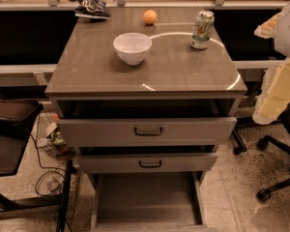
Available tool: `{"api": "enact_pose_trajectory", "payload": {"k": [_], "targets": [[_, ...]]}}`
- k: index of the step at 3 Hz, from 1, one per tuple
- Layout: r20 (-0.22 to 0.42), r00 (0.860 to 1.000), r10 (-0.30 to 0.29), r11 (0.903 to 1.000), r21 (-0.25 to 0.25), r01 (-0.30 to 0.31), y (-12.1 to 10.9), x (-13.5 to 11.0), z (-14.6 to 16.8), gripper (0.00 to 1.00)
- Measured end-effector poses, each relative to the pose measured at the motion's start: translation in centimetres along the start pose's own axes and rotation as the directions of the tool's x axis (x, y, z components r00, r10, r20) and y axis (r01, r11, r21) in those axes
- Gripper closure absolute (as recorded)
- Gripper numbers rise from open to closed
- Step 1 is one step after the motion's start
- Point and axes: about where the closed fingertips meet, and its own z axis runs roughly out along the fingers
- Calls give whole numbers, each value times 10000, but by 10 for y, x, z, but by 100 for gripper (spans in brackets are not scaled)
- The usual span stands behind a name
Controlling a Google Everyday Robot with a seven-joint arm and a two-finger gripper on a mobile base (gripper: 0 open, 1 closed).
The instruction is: Place 7up can into bottom drawer
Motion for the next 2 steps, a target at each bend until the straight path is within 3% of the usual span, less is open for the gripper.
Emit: {"api": "enact_pose_trajectory", "payload": {"k": [1,2], "targets": [[1,10000,0,10000,2,0,0,0,0,0],[295,9975,640,9968,471,-653,-18,6,-4,0]]}}
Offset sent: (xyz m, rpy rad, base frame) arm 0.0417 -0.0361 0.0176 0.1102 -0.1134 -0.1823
